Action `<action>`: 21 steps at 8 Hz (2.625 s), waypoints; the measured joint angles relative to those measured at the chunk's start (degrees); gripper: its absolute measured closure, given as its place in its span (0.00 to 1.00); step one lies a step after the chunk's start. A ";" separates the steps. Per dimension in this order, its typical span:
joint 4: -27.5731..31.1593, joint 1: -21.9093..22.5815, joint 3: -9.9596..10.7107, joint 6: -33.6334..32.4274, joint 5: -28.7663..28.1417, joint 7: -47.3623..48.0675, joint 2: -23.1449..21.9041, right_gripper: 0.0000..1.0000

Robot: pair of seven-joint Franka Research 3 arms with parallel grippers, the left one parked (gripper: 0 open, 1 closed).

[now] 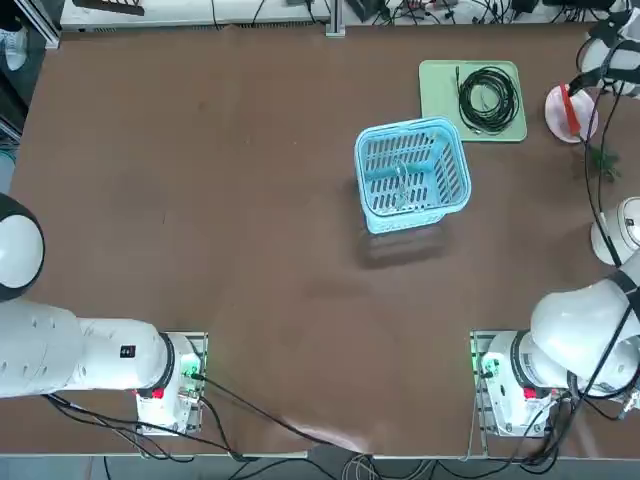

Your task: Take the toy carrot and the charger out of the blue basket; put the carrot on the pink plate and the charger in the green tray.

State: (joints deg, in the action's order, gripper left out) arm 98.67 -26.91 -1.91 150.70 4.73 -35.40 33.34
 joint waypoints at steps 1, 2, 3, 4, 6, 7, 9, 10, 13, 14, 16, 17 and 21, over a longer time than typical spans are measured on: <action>-0.42 0.09 -0.88 -4.00 -1.00 0.16 -1.91 0.00; -0.55 0.16 -1.59 -8.31 -1.61 0.29 -4.41 0.00; -0.58 0.23 -2.43 -13.04 -2.20 1.80 -6.93 0.00; -0.60 0.63 -3.45 -18.65 -2.39 4.81 -9.47 0.00; -0.57 3.90 -4.37 -29.64 -2.48 12.45 -14.72 0.00; -0.57 6.61 -4.55 -34.28 -2.55 16.91 -17.45 0.00; -0.46 13.59 -4.80 -41.88 -2.67 27.28 -22.76 0.00; -0.32 17.75 -4.89 -44.41 -2.72 32.65 -24.99 0.00; 1.89 29.55 -5.09 -46.10 -2.82 46.82 -28.75 0.00; 2.79 34.06 -5.14 -45.94 -2.83 52.35 -28.94 0.00; 7.54 42.92 -5.24 -40.05 -2.77 62.07 -28.84 0.00; 11.33 45.95 -5.25 -35.07 -2.75 65.79 -28.71 0.00; 21.93 50.64 -5.11 -22.24 -2.66 71.94 -28.51 0.00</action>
State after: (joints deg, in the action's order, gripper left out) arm 120.60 23.73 -7.02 128.47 2.07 36.55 4.83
